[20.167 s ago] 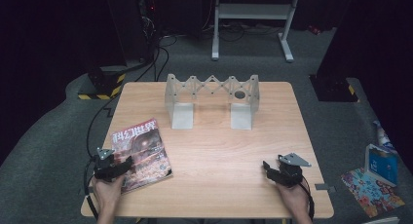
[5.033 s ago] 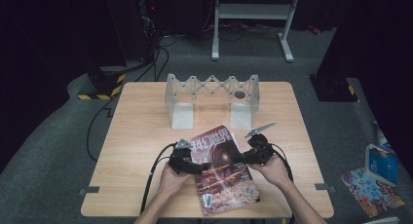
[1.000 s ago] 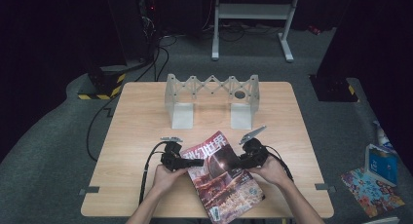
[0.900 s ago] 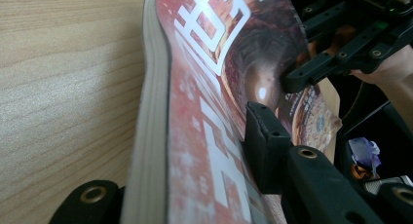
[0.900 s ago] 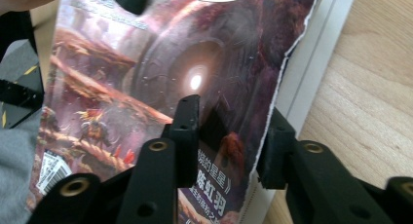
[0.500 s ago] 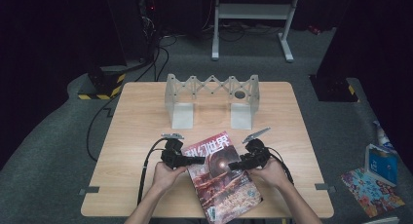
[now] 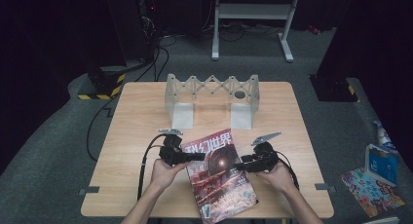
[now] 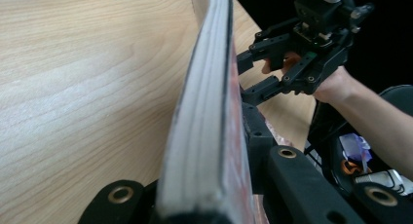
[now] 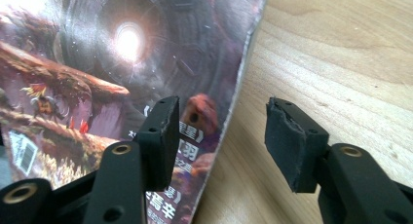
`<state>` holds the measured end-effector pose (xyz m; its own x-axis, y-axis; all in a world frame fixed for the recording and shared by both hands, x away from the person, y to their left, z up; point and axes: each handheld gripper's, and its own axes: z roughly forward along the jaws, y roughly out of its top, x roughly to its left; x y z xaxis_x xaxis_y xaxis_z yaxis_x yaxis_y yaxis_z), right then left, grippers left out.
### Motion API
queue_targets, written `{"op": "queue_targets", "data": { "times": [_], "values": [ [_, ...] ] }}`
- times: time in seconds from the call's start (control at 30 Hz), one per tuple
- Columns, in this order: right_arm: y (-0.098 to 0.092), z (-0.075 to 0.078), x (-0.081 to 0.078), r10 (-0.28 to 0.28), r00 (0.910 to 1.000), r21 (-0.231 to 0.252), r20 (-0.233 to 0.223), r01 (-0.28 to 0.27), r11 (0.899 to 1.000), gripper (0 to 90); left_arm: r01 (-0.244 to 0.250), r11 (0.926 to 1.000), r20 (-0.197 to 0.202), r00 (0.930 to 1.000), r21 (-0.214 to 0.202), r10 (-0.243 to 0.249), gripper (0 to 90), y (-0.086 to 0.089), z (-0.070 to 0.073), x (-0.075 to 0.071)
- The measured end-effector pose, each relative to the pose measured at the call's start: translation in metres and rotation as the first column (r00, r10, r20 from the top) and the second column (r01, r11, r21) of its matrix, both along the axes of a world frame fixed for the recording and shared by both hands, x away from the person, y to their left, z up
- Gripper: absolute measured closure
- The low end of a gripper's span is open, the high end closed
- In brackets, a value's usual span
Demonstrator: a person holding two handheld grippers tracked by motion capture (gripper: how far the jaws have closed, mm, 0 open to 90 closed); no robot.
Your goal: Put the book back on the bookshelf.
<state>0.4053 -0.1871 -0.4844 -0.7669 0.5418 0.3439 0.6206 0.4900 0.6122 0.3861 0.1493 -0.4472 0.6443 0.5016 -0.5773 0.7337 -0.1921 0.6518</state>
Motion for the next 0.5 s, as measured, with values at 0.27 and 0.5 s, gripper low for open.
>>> {"op": "queue_targets", "data": {
  "times": [0.27,0.5],
  "values": [
    [-0.019,-0.005,-0.003,-0.057,0.9983,0.044,0.010,0.056,0.997,44.2,0.007,0.9998,0.043,0.9991,0.016,-0.007,83.9,0.002,0.014,-0.005],
    [-0.032,-0.012,-0.012,-0.173,0.9809,-0.037,0.090,0.177,0.984,46.1,0.000,0.9998,0.081,0.9967,0.019,-0.002,84.0,0.005,0.026,-0.005]
  ]
}}
